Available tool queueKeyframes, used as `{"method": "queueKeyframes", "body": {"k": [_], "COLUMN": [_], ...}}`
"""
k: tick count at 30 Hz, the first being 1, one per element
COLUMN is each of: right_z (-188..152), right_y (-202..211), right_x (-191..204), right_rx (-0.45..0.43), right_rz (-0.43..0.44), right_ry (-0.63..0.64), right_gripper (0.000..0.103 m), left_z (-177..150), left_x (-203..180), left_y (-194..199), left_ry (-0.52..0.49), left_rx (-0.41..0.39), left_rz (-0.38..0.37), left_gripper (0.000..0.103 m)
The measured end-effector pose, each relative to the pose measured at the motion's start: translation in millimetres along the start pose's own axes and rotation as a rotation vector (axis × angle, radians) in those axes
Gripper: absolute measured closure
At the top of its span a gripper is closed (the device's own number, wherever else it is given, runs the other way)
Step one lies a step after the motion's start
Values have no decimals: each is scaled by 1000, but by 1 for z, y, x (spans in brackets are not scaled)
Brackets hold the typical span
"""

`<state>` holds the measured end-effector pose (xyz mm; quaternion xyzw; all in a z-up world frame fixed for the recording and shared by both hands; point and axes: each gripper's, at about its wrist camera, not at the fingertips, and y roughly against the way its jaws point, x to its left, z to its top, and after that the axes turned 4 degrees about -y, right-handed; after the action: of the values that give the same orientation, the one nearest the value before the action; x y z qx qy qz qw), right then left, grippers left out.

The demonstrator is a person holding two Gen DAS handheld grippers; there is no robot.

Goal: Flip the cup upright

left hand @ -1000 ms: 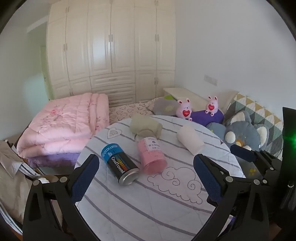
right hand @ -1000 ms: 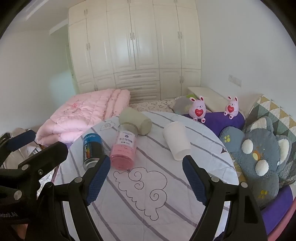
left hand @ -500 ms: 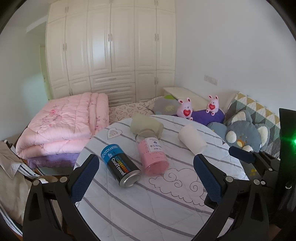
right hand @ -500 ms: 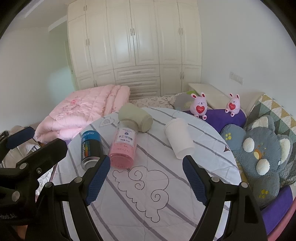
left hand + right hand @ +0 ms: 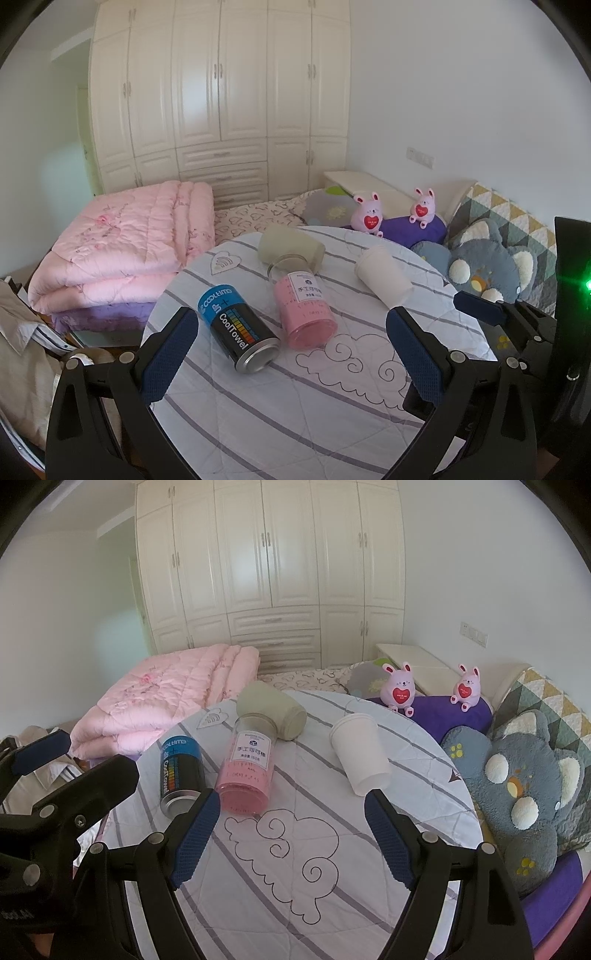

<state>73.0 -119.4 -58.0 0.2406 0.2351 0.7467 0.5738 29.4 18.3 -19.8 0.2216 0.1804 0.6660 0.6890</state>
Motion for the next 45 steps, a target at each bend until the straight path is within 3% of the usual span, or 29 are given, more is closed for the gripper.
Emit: {"method": "queueKeyframes", "body": {"k": [20, 35, 45], "right_z": [7, 20, 30], "right_y": [-23, -81, -119], "right_x": [-2, 16, 29], "right_rx": [42, 179, 252], "right_rz": [-5, 63, 71], "right_ry": [-6, -19, -32], "right_gripper": [21, 21, 21], "left_z": [2, 9, 9], "left_x": [13, 40, 79], "left_y": [-30, -75, -106], "left_ry": [23, 66, 148], "left_rx": [48, 114, 171], "left_rz": [3, 10, 10], "left_gripper": [0, 0, 0]}}
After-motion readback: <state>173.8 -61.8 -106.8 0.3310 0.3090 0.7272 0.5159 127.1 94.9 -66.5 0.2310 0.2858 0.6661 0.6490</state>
